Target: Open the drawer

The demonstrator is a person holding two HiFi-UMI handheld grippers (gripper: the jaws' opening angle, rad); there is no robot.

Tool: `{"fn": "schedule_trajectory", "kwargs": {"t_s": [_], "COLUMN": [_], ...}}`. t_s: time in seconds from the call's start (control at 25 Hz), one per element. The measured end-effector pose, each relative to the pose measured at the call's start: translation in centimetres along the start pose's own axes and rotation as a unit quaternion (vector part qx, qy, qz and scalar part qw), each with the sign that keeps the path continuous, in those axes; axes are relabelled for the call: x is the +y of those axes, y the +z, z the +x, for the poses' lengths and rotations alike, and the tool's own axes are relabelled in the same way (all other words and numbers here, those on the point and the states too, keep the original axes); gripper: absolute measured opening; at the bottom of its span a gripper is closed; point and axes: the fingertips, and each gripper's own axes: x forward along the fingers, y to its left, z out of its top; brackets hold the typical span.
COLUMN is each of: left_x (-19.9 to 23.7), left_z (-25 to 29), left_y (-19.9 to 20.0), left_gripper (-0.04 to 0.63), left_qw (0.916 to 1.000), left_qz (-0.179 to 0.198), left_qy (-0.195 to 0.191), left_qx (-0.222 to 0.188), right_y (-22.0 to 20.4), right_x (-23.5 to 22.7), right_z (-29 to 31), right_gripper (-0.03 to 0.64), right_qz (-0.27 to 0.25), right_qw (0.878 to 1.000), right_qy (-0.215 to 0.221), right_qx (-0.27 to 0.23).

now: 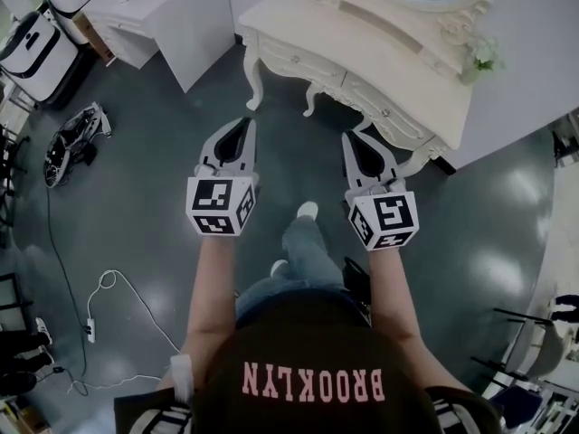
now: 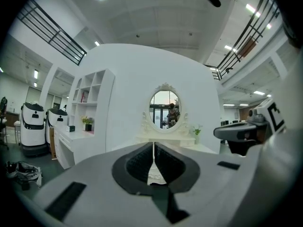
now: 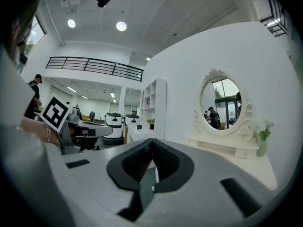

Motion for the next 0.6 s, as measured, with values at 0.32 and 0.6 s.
{"fn": "schedule_trajectory", "kwargs": {"t_s": [0.32,0.6], "left_x": [1.3,2.5], "left_z": [9.1,17.9], "left_y": [-0.8,-0.9], "left_gripper": [0.011,0.011], "left_qw": [0.9994,0.9983], "left_qz": [-0.004,-0.001], "left_qy": [-0.026,-0.042], "left_qx": [0.022,0.041], "right_y": [-1.6,-2.2], "right_x": [-5.9,-11.8], "right_z": [6.3,12.7], "right_gripper": [-0.004,-0.003], "right_qz": [0.019,0.025], "right_qw": [1.000,0.999], "right_qy": [-0.019,-0.027], "right_qx": [0.012,0.021]}}
